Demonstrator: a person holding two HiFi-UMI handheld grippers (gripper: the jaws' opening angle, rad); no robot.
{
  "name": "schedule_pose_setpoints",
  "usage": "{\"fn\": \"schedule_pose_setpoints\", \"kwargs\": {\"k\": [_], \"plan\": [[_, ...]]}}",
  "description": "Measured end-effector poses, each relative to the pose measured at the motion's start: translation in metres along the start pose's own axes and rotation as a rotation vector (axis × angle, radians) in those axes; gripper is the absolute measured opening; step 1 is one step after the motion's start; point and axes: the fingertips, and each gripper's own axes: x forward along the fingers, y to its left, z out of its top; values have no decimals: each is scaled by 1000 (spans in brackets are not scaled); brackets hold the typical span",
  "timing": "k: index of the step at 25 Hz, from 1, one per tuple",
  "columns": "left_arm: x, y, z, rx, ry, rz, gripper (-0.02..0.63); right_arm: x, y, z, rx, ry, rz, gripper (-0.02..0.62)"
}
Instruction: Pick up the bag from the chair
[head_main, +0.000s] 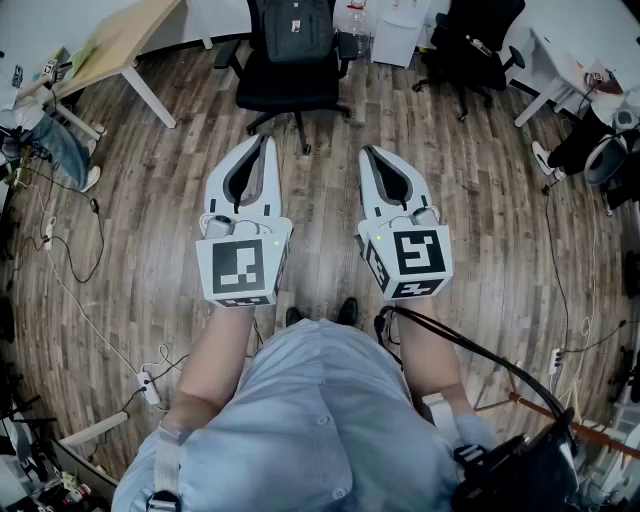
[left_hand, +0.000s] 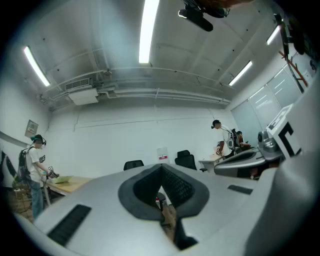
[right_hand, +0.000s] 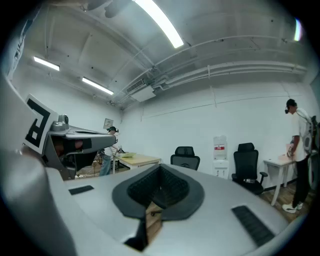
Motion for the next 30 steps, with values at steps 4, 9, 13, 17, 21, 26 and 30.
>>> {"fn": "schedule_pose_setpoints", "kwargs": {"k": [4, 9, 13, 17, 21, 26, 30], "plan": [[3, -6, -2, 5, 6, 3, 0, -1, -6, -1, 2, -2, 5, -2], [11, -11, -3, 9, 18, 21, 0, 1, -15, -2, 14, -10, 30, 0], [22, -23, -3, 18, 22, 30, 0, 3, -32, -5, 31, -14, 47, 0], [29, -38, -9, 21, 40, 47, 0, 4, -57, -14, 31, 2, 43, 0], [38, -42, -22, 17, 80, 62, 0, 11, -76, -21, 46, 15, 35, 0], [63, -23, -34, 3, 99, 78, 0, 41, -90, -28, 56, 39, 30, 0], [94, 2, -57, -21, 116, 83, 0, 84, -90, -39, 55, 63, 41, 0]]}}
